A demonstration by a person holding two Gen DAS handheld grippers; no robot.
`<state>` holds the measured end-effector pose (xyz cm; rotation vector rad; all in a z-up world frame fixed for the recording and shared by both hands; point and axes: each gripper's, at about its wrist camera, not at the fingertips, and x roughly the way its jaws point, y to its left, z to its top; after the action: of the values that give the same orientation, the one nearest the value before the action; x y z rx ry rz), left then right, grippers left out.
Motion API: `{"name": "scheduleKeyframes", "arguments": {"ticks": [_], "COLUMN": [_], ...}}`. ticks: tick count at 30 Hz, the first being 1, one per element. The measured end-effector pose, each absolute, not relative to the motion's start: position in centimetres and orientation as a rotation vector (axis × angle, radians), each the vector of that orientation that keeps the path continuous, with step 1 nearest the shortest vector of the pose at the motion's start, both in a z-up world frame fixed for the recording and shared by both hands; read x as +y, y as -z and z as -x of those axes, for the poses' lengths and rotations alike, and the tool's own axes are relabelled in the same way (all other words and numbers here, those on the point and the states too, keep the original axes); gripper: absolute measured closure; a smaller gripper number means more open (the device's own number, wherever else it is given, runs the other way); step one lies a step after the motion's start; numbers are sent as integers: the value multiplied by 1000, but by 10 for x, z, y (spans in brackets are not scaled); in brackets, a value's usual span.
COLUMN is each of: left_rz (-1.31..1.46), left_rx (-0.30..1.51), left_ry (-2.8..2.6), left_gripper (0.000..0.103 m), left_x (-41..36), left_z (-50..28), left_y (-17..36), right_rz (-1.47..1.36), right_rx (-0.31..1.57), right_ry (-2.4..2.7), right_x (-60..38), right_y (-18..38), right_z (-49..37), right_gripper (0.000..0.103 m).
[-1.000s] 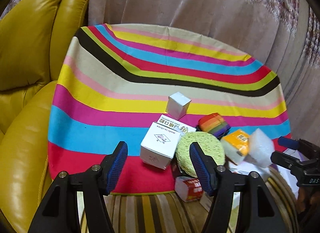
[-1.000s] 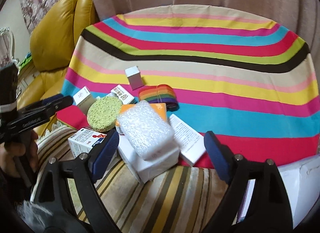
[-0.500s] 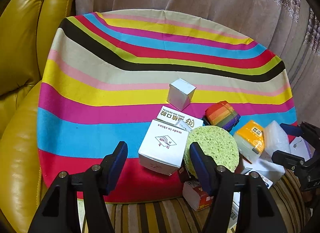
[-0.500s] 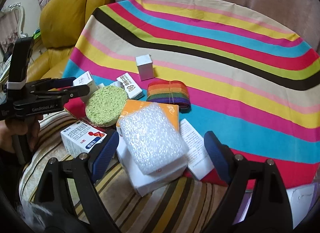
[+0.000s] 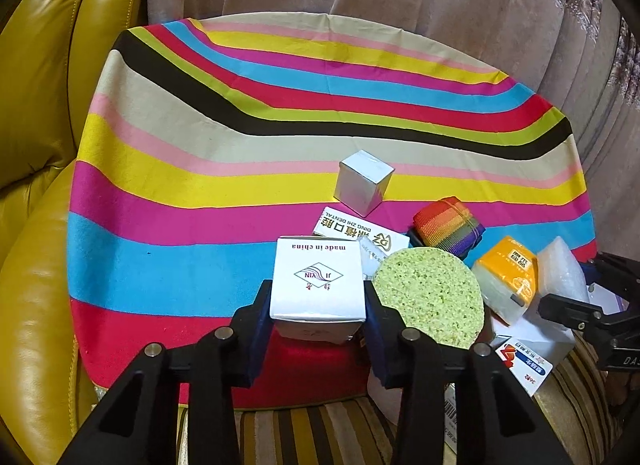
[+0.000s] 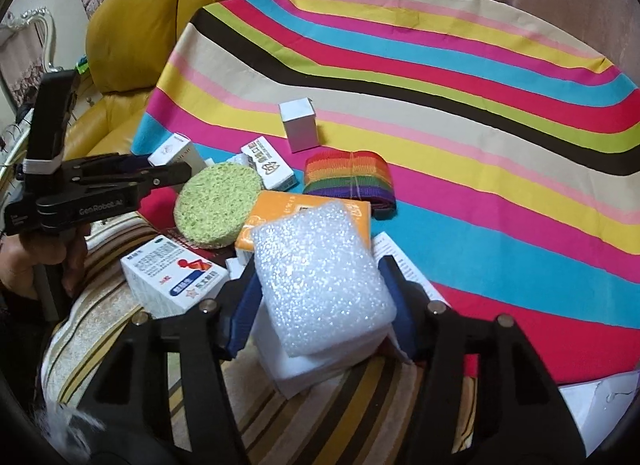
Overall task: Organize objects
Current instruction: 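Grasp the white 'made in china' box with the left tool while the right tool grasps the foam block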
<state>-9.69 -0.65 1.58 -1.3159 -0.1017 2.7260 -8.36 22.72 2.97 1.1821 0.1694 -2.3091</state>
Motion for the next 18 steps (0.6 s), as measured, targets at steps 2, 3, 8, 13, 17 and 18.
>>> {"name": "scheduleKeyframes", "arguments": {"ticks": [2,3,8,13,17,18], "left_rz": [1302,1291,1204,1113,1079,1077], "left_rx": [-100,-98,-99,-121,-79,-57], "left_ry": [-2749,-2764,-2843,-2863,-2841,-2839], "left_gripper": [61,61,61,61,61,61], "left_x": [-8,-8,-9,-1,17,22], "left_z": [95,94,83,71,65,64], "left_y": [-18,-20,-34,-46,-53,-54], "right_rz": [-1171,-1167,-1141,-1136,-1137,-1136], "right_rx": [153,144,78,-5,-74,-84], "right_ry": [2320,2327,2376,2423,2445,2451], "right_x": [229,230,242,259,274,277], "right_y": [-31,-32,-37,-39,-40,-41], "right_z": [81,80,74,68,64,62], "right_gripper": [43,43,43,43,43,43]}}
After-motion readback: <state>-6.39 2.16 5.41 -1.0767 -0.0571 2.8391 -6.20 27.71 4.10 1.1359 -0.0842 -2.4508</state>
